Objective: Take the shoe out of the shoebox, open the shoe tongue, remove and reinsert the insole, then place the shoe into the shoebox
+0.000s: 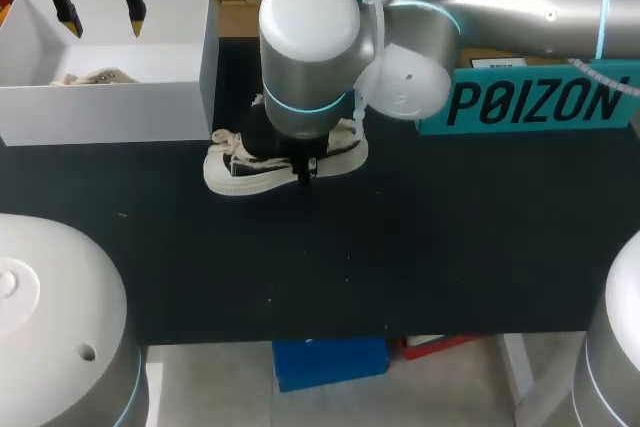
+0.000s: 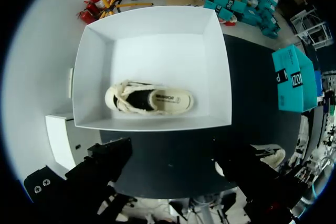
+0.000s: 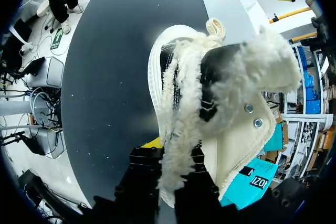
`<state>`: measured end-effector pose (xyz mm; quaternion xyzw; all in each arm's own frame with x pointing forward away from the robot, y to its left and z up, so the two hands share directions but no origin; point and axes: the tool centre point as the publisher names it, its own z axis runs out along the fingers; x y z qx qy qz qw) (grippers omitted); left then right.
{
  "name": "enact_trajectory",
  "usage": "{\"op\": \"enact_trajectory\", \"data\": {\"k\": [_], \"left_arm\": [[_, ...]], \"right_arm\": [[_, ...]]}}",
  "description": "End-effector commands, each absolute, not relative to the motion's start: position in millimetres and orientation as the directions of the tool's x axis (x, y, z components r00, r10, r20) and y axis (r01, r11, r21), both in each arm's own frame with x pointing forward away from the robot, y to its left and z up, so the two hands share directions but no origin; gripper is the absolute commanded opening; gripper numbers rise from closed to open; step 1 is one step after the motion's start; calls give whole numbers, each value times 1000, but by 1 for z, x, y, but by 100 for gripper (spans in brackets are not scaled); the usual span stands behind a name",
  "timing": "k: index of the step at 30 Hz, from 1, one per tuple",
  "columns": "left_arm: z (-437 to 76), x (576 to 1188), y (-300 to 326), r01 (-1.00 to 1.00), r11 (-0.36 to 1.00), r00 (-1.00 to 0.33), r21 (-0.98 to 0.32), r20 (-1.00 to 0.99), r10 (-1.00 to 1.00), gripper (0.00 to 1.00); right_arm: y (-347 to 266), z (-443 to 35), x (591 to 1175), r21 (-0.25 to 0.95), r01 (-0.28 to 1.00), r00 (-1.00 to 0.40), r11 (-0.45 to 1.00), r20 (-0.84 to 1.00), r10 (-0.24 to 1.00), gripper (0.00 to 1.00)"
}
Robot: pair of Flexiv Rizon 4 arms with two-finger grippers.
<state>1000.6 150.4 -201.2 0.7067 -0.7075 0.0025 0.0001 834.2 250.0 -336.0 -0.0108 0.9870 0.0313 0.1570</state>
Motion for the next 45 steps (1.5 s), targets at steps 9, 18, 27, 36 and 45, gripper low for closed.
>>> {"op": "enact_trajectory", "data": {"k": [9, 18, 27, 36, 45], "left_arm": [[-201, 1000, 150, -1000, 1, -1, -2, 2, -1000, 100], [-201, 1000, 150, -1000, 1, -1, -2, 2, -1000, 100], [-201, 1000, 150, -1000, 1, -1, -2, 2, -1000, 100], [-201, 1000, 150, -1000, 1, -1, -2, 2, -1000, 100], [-201, 1000, 150, -1000, 1, -1, -2, 2, -1000, 100]], "right_arm": [[260, -395, 829, 108, -66, -944, 992, -330, -27, 0], [260, -410, 824, 102, -78, -944, 992, -328, -41, 34], [248, -385, 822, 72, -86, -935, 994, -350, -55, 100], [226, -343, 827, 45, -102, -931, 994, -356, -79, 100], [201, -321, 839, 139, -119, -937, 983, -344, -65, 100]]}}
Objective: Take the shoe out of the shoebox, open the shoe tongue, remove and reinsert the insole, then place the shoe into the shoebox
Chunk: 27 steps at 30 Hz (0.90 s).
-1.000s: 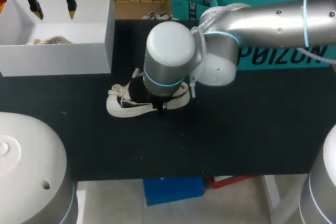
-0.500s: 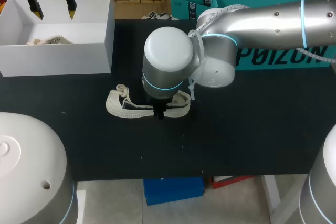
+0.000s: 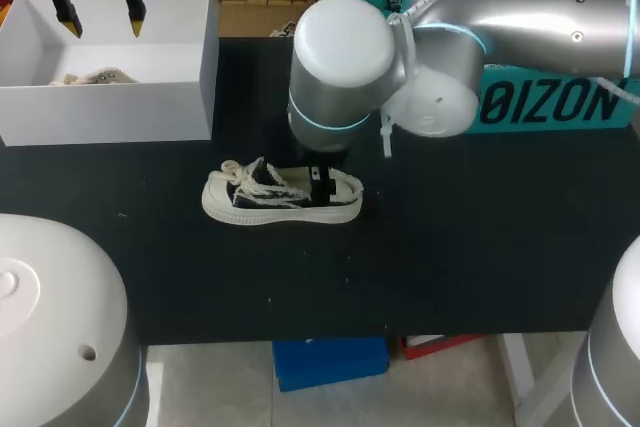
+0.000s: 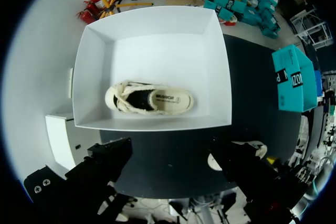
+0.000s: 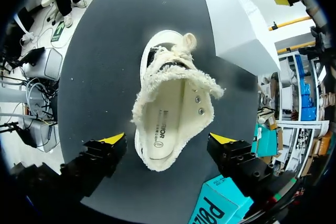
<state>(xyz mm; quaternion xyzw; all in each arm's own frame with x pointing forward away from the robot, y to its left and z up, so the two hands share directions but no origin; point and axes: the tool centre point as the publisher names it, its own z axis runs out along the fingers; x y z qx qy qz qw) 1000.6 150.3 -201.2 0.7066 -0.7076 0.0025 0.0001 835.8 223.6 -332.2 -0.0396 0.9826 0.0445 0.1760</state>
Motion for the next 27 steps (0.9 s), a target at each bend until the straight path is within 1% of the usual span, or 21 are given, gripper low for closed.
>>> {"op": "enact_trajectory", "data": {"k": [1, 3, 6, 7, 8, 9, 10, 13, 27], "left_arm": [[-201, 1000, 150, -1000, 1, -1, -2, 2, -1000, 100], [-201, 1000, 150, -1000, 1, -1, -2, 2, -1000, 100], [-201, 1000, 150, -1000, 1, -1, -2, 2, -1000, 100], [-201, 1000, 150, -1000, 1, -1, -2, 2, -1000, 100], [-201, 1000, 150, -1000, 1, -1, -2, 2, -1000, 100], [-201, 1000, 150, -1000, 1, -1, -2, 2, -1000, 100], [-201, 1000, 150, -1000, 1, -1, -2, 2, -1000, 100], [-201, 1000, 150, -1000, 1, -1, -2, 2, -1000, 100], [-201, 1000, 150, -1000, 1, -1, -2, 2, -1000, 100]], "right_arm": [[199, -321, 839, 150, -119, -938, 982, -341, -62, 100], [193, -322, 840, 152, -126, -944, 980, -322, -72, 100], [183, -325, 841, 178, -113, -948, 977, -314, -53, 100], [180, -325, 841, 207, -105, -948, 973, -317, -35, 100], [177, -325, 841, 261, -87, -943, 961, -333, 5, 100], [173, -324, 842, 265, -87, -943, 960, -333, 6, 100], [171, -324, 842, 254, -110, -945, 961, -327, -22, 100], [164, -321, 846, 315, -155, -941, 936, -337, -42, 100], [164, -321, 846, 315, -155, -941, 936, -337, -42, 100]]}}
